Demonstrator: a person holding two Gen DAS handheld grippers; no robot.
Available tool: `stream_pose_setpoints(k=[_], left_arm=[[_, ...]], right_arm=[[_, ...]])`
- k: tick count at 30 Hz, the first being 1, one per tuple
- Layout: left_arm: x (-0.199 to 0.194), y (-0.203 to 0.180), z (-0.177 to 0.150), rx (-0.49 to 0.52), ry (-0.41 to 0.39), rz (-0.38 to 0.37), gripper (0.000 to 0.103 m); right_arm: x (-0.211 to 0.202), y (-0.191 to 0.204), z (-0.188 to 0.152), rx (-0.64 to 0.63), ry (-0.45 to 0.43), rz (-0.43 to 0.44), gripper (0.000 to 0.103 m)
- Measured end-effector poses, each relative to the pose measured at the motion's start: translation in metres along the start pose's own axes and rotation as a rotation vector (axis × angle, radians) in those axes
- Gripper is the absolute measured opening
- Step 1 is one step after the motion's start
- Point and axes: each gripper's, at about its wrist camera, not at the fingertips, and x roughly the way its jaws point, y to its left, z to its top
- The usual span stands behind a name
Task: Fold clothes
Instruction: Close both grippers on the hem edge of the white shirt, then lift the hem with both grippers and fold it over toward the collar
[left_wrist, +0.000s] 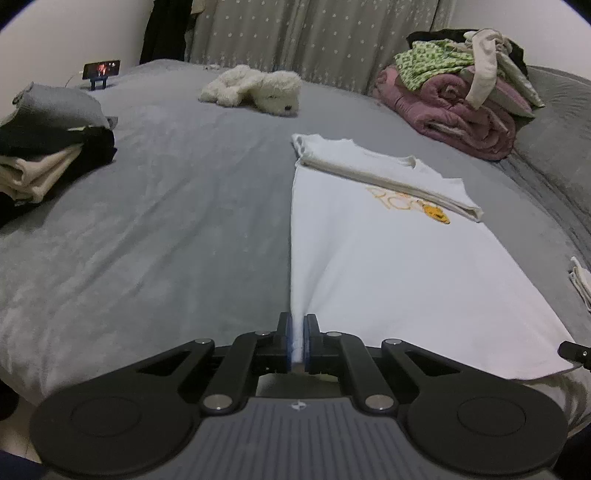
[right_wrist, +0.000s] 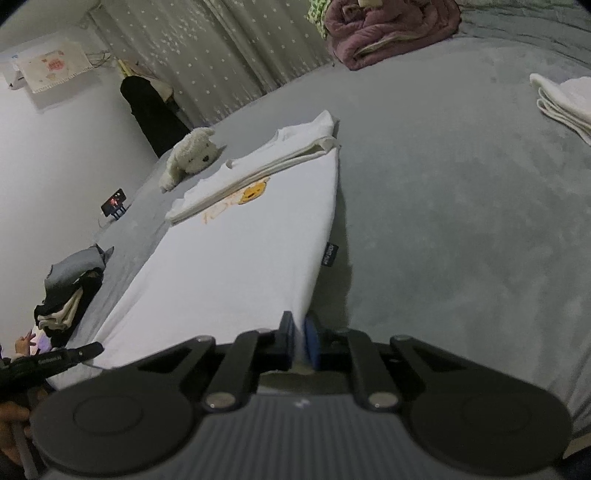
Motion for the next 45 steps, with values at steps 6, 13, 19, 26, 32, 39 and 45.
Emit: stream_pose_setpoints(k=[6,13,19,26,32,39,45], left_arm=[[-0.018,0.007,0.002,-0.054,-0.026,-0.062,0.004],[-0.052,0.004,0.003,-0.051,-0.067,-0.093,0.004],[-0.037,0.004,0.003,-0.047,0.0,-0.059,0.005],[-0.028,0.008,0.003,-0.098,0.064,-0.046,0.006],[-0.023,0.006,0.008,-0.089,0.073,-0.015,0.005],[-0.017,0.003,0.009,-0.066,0.098,-0.001,0.006],[-0.011,0.002,0.0,-0.044,0.128,-0.002,0.014]], right_arm=[[-0.021,0.003,-0.003,0.005,-0.042,0.0,0.008],[-0.057,0.009,-0.002,0.012,-0.078,0.009,0.007],[-0.047,0.003,-0.005,0.016,-0.025,-0.043,0.008],[-0.05,0.005,-0.001,0.009,-0.062,-0.037,0.008],[-0.043,0.012,0.008,-0.008,-0.082,-0.037,0.008],[-0.036,0.009,0.016,0.006,-0.086,-0.018,0.008],[-0.034,-0.003,0.002,0.061,-0.044,-0.006,0.008]])
